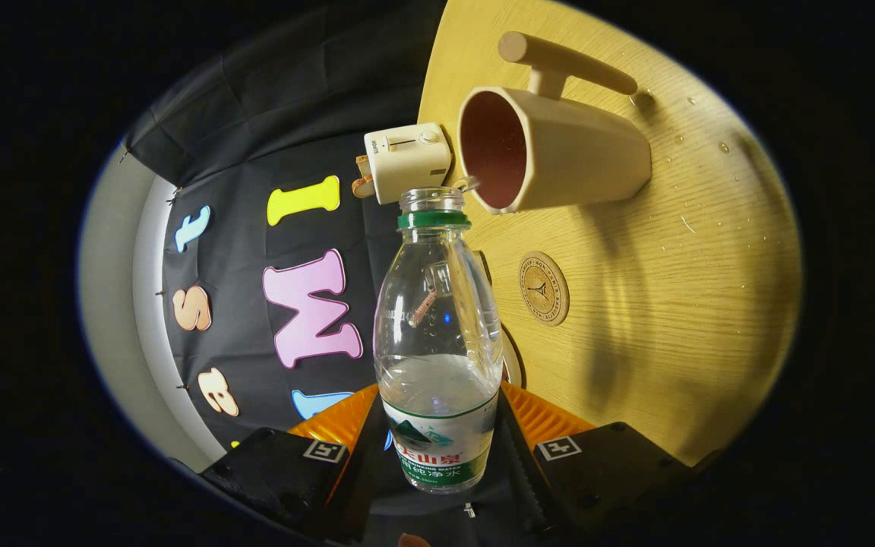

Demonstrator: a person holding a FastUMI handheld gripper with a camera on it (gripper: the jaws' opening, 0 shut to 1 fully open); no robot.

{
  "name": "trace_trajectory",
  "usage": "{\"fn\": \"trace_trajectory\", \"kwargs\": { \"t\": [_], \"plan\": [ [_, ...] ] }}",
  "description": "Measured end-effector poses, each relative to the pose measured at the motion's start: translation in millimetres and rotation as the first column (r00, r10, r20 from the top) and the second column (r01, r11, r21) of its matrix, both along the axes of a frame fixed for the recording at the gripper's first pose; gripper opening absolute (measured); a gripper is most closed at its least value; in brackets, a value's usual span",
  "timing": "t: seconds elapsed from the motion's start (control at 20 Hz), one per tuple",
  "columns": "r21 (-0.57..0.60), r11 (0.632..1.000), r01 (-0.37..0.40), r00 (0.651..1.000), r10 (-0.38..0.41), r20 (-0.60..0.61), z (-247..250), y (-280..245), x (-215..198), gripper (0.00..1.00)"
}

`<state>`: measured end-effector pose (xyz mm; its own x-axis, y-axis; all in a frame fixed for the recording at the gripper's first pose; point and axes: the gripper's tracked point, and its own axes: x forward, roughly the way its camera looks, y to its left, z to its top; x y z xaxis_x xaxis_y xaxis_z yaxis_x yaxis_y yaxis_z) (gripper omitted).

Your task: Take the bottle from table, then pour the juice into the cup, finally place the bottle on the coaster

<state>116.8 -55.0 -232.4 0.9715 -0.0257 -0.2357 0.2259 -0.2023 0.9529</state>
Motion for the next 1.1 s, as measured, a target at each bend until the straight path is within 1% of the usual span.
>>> {"fn": "trace_trajectory", "kwargs": {
  "t": [0.9,1.1],
  "plan": [
    [0.082,0.997,-0.004,1.0,0.003,0.005,8,6,3,0.76],
    [0.102,0.995,0.005,1.0,-0.006,0.007,11,4,3,0.76]
  ]
}}
